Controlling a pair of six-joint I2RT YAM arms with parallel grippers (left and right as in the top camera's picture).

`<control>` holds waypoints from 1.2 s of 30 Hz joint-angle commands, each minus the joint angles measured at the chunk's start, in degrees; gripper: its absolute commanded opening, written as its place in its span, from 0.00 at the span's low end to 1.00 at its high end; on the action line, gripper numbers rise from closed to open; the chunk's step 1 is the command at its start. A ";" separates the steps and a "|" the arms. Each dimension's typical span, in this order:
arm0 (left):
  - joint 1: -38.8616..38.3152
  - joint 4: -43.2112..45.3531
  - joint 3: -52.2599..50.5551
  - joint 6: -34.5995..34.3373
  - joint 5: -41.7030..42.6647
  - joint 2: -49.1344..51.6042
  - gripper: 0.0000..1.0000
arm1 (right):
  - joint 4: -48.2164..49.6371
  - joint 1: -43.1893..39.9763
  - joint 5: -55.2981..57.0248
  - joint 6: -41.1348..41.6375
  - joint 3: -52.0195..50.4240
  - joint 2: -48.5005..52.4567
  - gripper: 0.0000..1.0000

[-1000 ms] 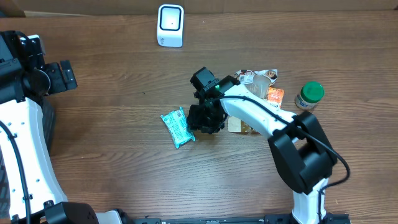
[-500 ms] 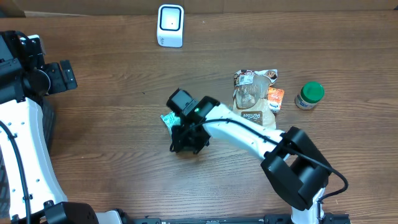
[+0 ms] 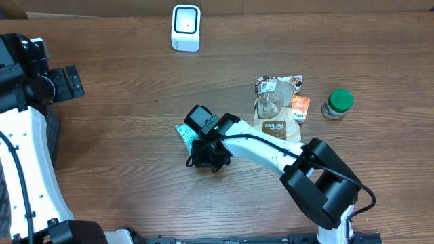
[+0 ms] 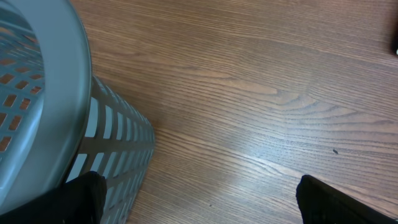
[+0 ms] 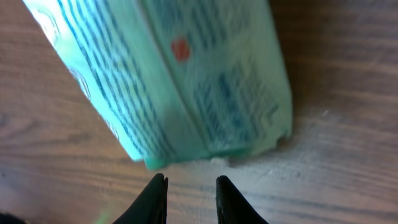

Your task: Scan the item barcode

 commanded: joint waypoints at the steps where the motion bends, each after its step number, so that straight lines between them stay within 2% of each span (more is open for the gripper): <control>1: -0.11 0.04 -0.13 1.49 -0.11 -0.04 1.00 | 0.63 -2.21 4.33 1.03 -0.35 -0.33 0.23; 10: -0.11 0.04 -0.13 1.49 -0.11 -0.04 1.00 | 3.04 -10.71 5.55 -2.93 -0.35 -0.33 0.21; 21: -0.11 0.04 -0.13 1.51 -0.11 -0.04 1.00 | 4.15 -11.87 -0.76 -5.46 -0.31 -0.35 0.22; 22: -0.11 0.04 -0.13 1.49 -0.11 -0.04 1.00 | 3.61 -12.13 -6.49 -5.49 0.02 -0.39 0.23; 26: -0.11 0.04 -0.13 1.51 -0.11 -0.04 1.00 | 1.86 -13.62 -15.69 -5.90 0.83 -0.83 0.31; 32: -0.11 0.04 -0.13 1.49 -0.11 -0.04 1.00 | 2.54 -14.75 -17.35 -3.32 0.79 -1.01 0.46; 36: -0.11 0.04 -0.13 1.51 -0.11 -0.04 1.00 | 5.53 -13.16 -14.40 2.58 0.79 -0.15 0.46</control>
